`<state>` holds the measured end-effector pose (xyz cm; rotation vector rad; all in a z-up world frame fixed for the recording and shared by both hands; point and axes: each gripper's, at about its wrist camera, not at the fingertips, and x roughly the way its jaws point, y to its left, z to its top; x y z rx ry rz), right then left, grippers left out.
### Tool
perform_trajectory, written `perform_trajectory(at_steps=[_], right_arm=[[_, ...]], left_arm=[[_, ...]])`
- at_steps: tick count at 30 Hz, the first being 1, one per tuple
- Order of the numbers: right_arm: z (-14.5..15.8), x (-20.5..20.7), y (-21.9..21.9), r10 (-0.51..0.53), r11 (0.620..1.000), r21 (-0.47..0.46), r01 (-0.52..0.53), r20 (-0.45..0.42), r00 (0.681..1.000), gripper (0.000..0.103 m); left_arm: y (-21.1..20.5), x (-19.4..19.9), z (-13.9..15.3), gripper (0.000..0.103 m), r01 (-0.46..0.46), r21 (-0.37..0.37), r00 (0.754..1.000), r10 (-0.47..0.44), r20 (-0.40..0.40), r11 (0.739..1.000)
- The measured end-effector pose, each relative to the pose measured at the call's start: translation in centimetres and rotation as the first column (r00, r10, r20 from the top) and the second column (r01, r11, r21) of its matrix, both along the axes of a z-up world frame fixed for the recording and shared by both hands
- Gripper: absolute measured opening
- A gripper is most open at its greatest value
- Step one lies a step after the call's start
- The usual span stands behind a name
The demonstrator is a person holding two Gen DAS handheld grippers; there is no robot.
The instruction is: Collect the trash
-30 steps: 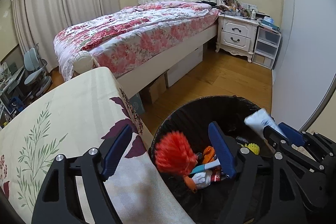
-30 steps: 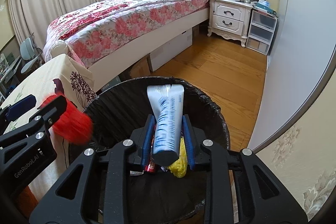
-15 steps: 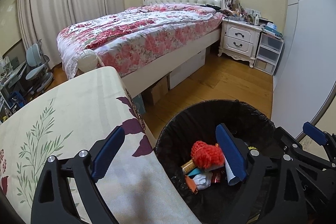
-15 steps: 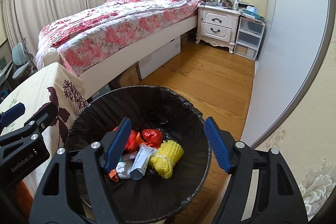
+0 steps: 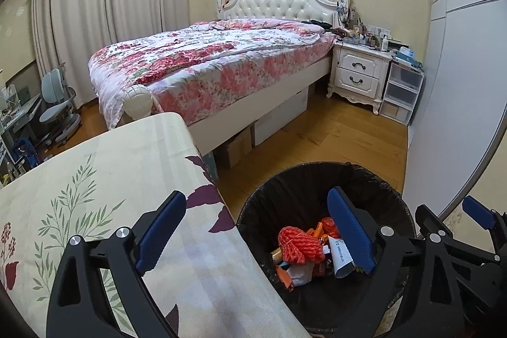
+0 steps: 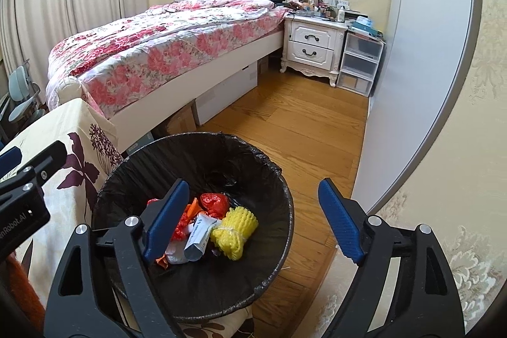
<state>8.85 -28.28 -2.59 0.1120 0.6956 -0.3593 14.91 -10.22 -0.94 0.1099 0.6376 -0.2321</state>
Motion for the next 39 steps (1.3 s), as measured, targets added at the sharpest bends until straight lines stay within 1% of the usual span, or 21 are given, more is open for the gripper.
perform_trajectory(at_steps=[3,5,11,16,21,26,32,39], right_arm=[[0.4,-0.9,0.5,0.001,1.000,-0.018,-0.001,0.013,1.000,0.089],[0.6,-1.6,1.1,0.006,1.000,-0.031,-0.005,0.017,1.000,0.090],[1.2,-3.5,2.8,0.033,0.998,-0.048,-0.032,0.024,0.999,0.091],[2.2,-5.3,4.0,0.057,0.997,-0.051,-0.055,0.048,0.997,0.091],[3.4,-7.1,5.1,0.080,0.995,-0.062,-0.076,0.078,0.994,0.091],[4.6,-9.1,6.1,0.101,0.993,-0.072,-0.094,0.105,0.989,0.091],[5.5,-11.2,7.0,0.121,0.991,-0.077,-0.112,0.125,0.985,0.092],[5.8,-12.8,7.8,0.141,0.988,-0.078,-0.131,0.136,0.981,0.092]], left_arm=[[0.6,-1.2,0.4,0.090,-0.001,0.004,1.000,0.001,0.015,1.000],[1.1,-2.0,0.7,0.090,-0.006,0.008,1.000,0.006,0.023,1.000],[3.1,-4.3,1.5,0.090,-0.030,-0.018,0.999,0.031,0.021,0.999],[4.5,-6.5,2.5,0.091,-0.053,-0.004,0.997,0.053,0.060,0.999],[5.9,-8.4,3.4,0.091,-0.078,-0.015,0.994,0.079,0.076,0.997],[7.2,-10.4,3.8,0.091,-0.085,-0.040,0.993,0.087,0.074,0.996],[8.1,-13.0,4.2,0.092,-0.090,-0.030,0.990,0.092,0.103,0.996],[9.2,-14.8,4.7,0.092,-0.106,-0.045,0.987,0.111,0.116,0.993]])
